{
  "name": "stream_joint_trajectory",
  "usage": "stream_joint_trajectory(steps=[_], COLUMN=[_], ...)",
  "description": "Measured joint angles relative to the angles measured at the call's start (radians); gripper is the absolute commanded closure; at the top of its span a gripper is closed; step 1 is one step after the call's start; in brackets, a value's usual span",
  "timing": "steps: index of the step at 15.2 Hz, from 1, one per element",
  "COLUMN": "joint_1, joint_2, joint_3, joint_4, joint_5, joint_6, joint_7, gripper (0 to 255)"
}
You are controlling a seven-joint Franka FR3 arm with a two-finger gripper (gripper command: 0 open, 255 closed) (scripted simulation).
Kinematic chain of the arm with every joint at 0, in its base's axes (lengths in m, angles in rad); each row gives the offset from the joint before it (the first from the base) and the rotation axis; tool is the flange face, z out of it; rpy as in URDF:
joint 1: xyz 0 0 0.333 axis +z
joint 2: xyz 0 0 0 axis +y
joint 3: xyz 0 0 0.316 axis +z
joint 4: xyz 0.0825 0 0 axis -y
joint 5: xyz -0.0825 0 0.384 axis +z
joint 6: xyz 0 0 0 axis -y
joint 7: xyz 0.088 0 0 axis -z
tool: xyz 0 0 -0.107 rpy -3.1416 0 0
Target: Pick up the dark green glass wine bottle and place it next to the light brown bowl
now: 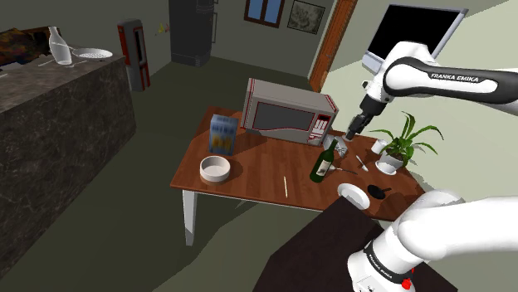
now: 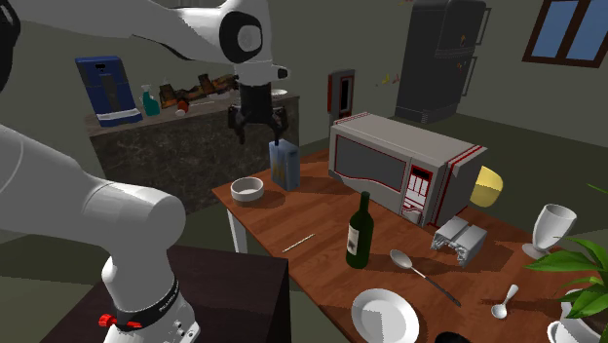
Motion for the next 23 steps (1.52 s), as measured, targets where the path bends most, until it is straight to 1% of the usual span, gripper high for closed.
stream_joint_trajectory(steps=[3, 6, 9, 12, 15, 16, 18, 19, 21, 23], joint_1=[-0.004, 0.004, 0.017, 0.041, 0.062, 0.071, 0.069, 0.066, 0.041, -0.008], joint_2=[0.068, 0.17, 0.271, 0.382, 0.516, 0.571, 0.653, 0.712, 0.81, 0.916], joint_3=[-0.066, -0.14, -0.211, -0.275, -0.347, -0.365, -0.389, -0.396, -0.392, -0.372], joint_4=[0.009, 0.029, 0.059, 0.099, 0.158, 0.184, 0.218, 0.254, 0.311, 0.383], joint_5=[-0.021, -0.024, -0.007, 0.039, 0.125, 0.168, 0.244, 0.299, 0.396, 0.494], joint_6=[0.072, 0.167, 0.249, 0.325, 0.392, 0.413, 0.443, 0.453, 0.466, 0.468], joint_7=[-0.073, -0.151, -0.236, -0.325, -0.45, -0.495, -0.584, -0.636, -0.73, -0.826], gripper=[0, 0, 0, 0, 0, 0, 0, 0, 0, 0])
